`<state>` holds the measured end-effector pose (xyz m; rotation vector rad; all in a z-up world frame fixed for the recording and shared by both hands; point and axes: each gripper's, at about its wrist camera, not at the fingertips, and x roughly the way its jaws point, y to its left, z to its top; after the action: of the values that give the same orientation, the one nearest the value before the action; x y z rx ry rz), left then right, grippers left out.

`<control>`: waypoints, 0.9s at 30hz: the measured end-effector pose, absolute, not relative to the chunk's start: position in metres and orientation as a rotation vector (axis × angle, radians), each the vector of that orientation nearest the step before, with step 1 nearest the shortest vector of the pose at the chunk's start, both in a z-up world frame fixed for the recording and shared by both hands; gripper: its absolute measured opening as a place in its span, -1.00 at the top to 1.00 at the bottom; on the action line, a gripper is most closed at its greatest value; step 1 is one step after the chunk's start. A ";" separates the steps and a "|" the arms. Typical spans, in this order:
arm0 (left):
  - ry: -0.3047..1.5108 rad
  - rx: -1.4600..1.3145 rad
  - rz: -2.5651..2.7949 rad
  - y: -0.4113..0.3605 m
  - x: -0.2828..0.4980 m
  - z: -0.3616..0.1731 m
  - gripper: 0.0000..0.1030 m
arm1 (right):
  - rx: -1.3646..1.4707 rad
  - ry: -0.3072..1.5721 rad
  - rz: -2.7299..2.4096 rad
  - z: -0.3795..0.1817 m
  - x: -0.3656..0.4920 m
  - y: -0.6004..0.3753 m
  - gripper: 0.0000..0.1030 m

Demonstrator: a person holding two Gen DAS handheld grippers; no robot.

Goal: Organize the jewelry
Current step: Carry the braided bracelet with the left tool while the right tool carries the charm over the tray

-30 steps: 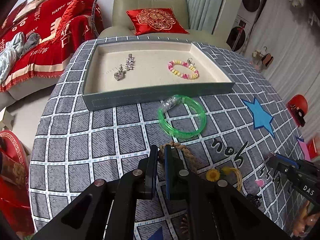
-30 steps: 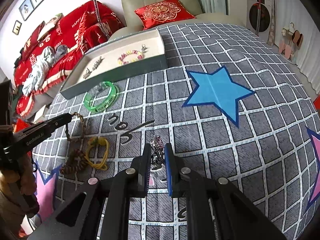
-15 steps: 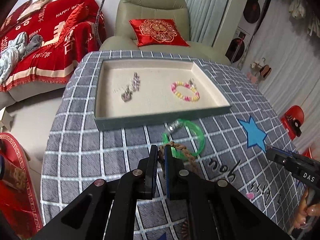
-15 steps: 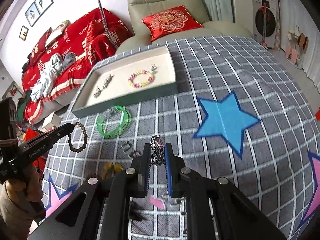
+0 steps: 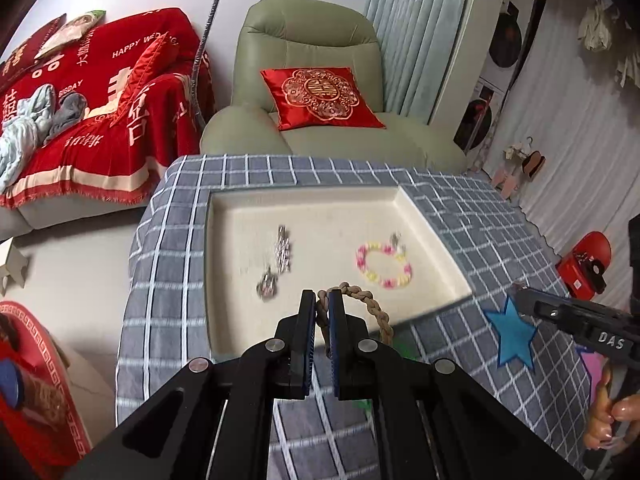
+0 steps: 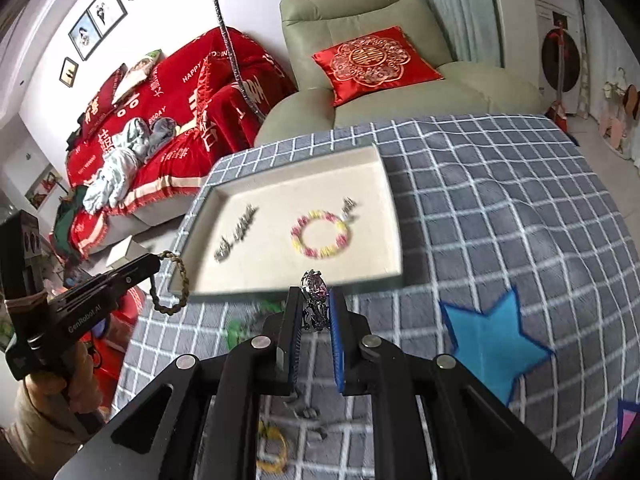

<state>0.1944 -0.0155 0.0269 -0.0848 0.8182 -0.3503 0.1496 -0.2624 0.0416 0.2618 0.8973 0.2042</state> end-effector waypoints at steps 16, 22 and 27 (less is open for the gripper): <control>0.914 -0.080 -0.372 -0.049 0.269 -0.013 0.56 | 0.218 1.006 0.168 -0.006 0.233 -0.251 0.72; 0.957 -0.024 -0.337 -0.057 0.278 -0.038 0.56 | 0.183 1.031 0.139 -0.025 0.245 -0.251 0.72; 0.955 0.059 -0.319 -0.066 0.276 -0.047 0.56 | 0.158 1.045 0.127 -0.036 0.249 -0.248 0.72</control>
<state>0.2763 -0.0664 -0.0472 0.0588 0.9547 -0.3188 0.2486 -0.2480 -0.0361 0.1578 1.0446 0.1275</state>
